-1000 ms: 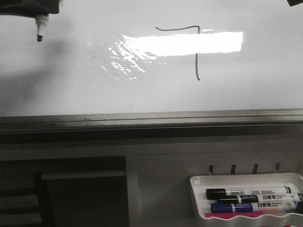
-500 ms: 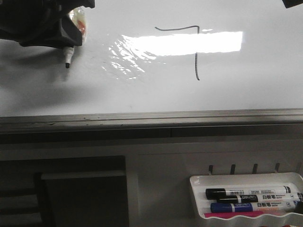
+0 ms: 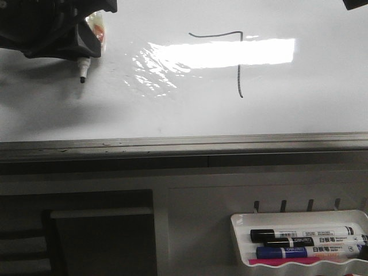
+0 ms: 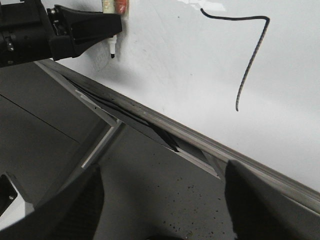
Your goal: Write number 7 on whiteboard
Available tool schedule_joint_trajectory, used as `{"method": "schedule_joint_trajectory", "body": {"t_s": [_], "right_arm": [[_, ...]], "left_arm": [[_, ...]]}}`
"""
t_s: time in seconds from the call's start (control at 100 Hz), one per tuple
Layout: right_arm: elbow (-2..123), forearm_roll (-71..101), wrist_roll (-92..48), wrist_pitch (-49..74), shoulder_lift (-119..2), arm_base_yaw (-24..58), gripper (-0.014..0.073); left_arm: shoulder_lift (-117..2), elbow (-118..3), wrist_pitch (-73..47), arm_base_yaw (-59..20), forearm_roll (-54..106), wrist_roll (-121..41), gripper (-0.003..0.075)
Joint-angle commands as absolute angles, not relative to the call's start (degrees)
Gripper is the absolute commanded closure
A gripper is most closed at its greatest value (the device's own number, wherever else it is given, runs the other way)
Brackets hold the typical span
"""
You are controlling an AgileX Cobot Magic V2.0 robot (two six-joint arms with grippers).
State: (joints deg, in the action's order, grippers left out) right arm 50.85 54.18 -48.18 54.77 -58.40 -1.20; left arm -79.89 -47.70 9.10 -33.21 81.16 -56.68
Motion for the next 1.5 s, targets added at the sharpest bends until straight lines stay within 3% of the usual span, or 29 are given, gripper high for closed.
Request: {"method": "schedule_joint_trajectory", "body": {"t_s": [0.0, 0.09, 0.16, 0.52, 0.62, 0.69, 0.76, 0.82, 0.91, 1.11, 1.49], "right_arm": [[52.3, 57.5, -48.4, 54.4, -57.5, -1.6, 0.0137], [52.3, 57.5, -48.4, 54.7, -57.5, -1.6, 0.0137], [52.3, 57.5, -48.4, 54.7, -57.5, -1.6, 0.0137], [52.3, 58.3, -48.4, 52.2, -55.0, -1.6, 0.0138], [51.9, 60.3, -48.4, 48.2, -52.7, -1.6, 0.0214], [50.8, 61.9, -48.9, 44.9, -51.0, -1.6, 0.0322], [48.4, 64.6, -51.7, 41.5, -48.2, -1.6, 0.0493], [45.3, 66.8, -55.0, 37.9, -45.1, -1.6, 0.0657], [40.2, 68.4, -58.0, 31.7, -39.9, -1.6, 0.0656], [28.3, 68.8, -65.2, 23.4, -26.7, -1.6, 0.0657], [14.4, 70.7, -65.4, 20.1, -8.2, -1.6, 0.0657]], "left_arm": [[-78.7, -49.5, 10.9, -33.0, 80.4, -56.3, 0.0418], [-77.9, -49.5, 10.9, -33.0, 80.4, -56.3, 0.0255], [-76.6, -49.5, 10.9, -33.0, 80.0, -56.3, 0.0198], [-60.5, -48.9, 6.6, -33.0, 77.8, -67.7, 0.0195], [-55.7, -47.3, 5.7, -33.0, 77.8, -68.9, 0.0201], [-52.6, -45.4, 5.0, -33.0, 77.5, -68.9, 0.0251], [-49.8, -42.7, 3.8, -33.0, 76.4, -68.9, 0.0358], [-47.6, -39.7, 3.5, -33.0, 75.6, -68.9, 0.0504], [-43.7, -35.5, 2.4, -33.0, 74.2, -68.9, 0.0745], [-33.7, -26.4, 2.3, -33.0, 72.5, -69.0, 0.0741], [-14.3, -16.3, 2.8, -33.0, 73.0, -69.0, 0.0741]]}}
